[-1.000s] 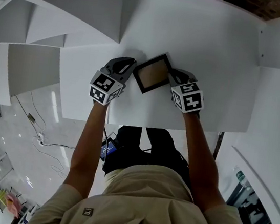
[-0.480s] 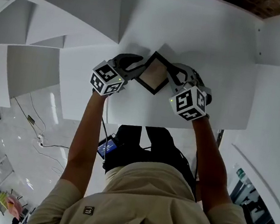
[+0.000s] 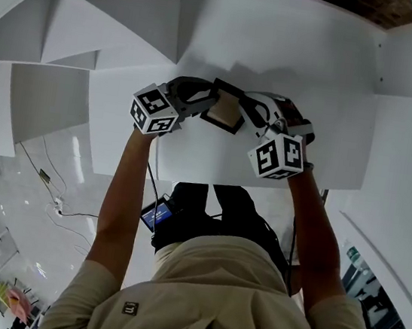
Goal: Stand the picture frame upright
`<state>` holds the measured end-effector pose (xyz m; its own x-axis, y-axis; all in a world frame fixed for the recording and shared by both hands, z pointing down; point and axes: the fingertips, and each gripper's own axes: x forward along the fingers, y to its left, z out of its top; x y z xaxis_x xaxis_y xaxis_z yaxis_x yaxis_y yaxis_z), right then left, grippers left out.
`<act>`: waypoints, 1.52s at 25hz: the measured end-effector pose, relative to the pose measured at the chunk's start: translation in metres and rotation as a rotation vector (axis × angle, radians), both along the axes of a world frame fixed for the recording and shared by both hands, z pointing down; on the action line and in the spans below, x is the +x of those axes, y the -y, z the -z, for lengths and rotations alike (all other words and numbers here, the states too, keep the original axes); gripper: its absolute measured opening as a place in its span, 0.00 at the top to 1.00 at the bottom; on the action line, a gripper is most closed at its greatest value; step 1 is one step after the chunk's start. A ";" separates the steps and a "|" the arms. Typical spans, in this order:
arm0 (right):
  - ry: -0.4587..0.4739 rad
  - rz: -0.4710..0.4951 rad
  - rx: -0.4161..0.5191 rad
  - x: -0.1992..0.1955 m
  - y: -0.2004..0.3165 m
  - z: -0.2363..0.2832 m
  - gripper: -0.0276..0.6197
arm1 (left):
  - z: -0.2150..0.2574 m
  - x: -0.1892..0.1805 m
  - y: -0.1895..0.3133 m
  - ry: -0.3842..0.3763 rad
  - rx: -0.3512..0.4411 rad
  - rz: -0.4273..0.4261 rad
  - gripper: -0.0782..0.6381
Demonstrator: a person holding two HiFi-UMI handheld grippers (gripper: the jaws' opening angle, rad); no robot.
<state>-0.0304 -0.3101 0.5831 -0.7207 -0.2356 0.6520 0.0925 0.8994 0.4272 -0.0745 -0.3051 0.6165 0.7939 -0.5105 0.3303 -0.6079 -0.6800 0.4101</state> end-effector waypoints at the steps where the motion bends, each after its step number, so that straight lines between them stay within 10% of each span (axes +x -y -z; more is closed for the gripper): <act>1: -0.002 0.014 0.010 -0.002 -0.002 0.000 0.86 | 0.002 0.002 -0.001 -0.012 0.004 -0.012 0.73; 10: 0.051 -0.021 -0.049 0.001 0.002 0.013 0.80 | 0.018 0.003 -0.001 0.022 0.112 -0.014 0.75; 17: 0.261 -0.246 -0.475 0.015 0.014 0.028 0.72 | 0.026 -0.001 -0.001 0.066 0.167 0.008 0.75; 20: 0.274 -0.251 -0.558 0.015 0.010 0.028 0.83 | 0.028 -0.002 -0.002 0.092 0.176 0.009 0.75; 38: 0.160 -0.119 -0.311 0.005 0.000 0.042 0.84 | 0.033 -0.008 0.001 0.342 0.263 0.031 0.76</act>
<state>-0.0251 -0.3103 0.5410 -0.7986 -0.1321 0.5872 -0.0666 0.9890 0.1318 -0.0822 -0.3060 0.5835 0.6444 -0.6344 0.4269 -0.7006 -0.7136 -0.0031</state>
